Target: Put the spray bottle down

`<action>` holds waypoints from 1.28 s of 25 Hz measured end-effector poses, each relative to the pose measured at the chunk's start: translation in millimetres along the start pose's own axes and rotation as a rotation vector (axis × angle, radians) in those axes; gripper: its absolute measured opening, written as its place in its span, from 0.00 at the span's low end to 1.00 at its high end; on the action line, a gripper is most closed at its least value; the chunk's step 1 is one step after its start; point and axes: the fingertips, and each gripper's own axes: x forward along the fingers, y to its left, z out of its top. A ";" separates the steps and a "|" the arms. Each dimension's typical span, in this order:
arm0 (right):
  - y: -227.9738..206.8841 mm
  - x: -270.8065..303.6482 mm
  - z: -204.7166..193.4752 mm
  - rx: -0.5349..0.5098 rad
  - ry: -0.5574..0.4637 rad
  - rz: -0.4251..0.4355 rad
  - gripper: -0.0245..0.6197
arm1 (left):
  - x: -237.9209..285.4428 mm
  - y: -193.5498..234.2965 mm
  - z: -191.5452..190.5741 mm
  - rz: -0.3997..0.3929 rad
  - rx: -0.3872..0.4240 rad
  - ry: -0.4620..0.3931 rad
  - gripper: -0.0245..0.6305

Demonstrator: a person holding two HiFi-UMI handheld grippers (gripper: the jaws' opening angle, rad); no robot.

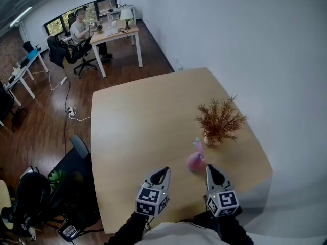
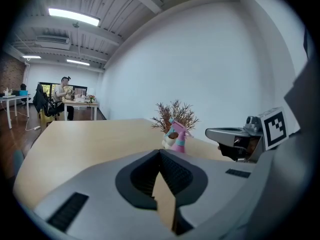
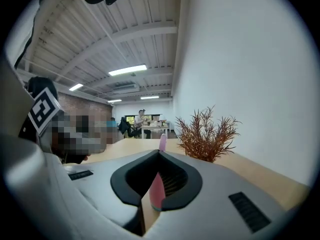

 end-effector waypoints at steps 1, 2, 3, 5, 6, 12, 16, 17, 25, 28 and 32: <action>0.1 -2.3 3.0 0.016 0.002 0.007 0.01 | -0.2 -1.0 0.5 -0.003 0.002 0.000 0.02; 0.5 -4.4 5.5 0.028 0.005 0.013 0.01 | -0.3 -2.2 1.0 -0.006 0.005 0.001 0.02; 1.4 -6.1 7.5 0.032 0.008 0.019 0.01 | -0.3 -3.5 1.3 -0.010 0.007 0.001 0.02; 5.0 -8.3 10.0 0.030 0.015 0.032 0.00 | 0.0 -5.4 1.3 -0.016 0.010 0.003 0.02; 7.2 -9.1 10.4 0.029 0.020 0.039 0.00 | 0.0 -6.0 1.1 -0.018 0.010 0.003 0.02; 24.4 -12.7 18.2 0.044 0.000 0.136 0.00 | -1.2 -11.5 1.7 -0.030 0.013 0.004 0.02; 29.3 -13.3 21.5 0.053 0.003 0.159 0.00 | -2.8 -12.9 4.4 -0.030 0.018 0.003 0.02; 29.6 -13.3 21.4 0.055 0.007 0.160 0.00 | -3.1 -13.3 4.9 -0.030 0.019 0.001 0.02; 30.5 -12.7 16.5 0.062 0.036 0.169 0.00 | -4.3 -17.2 6.9 -0.041 0.026 -0.002 0.02; 29.8 -12.9 15.3 0.060 0.046 0.166 0.00 | -5.4 -17.2 6.7 -0.041 0.027 -0.001 0.02; 30.0 -13.2 13.2 0.060 0.055 0.165 0.00 | -6.6 -18.1 7.4 -0.043 0.030 -0.004 0.02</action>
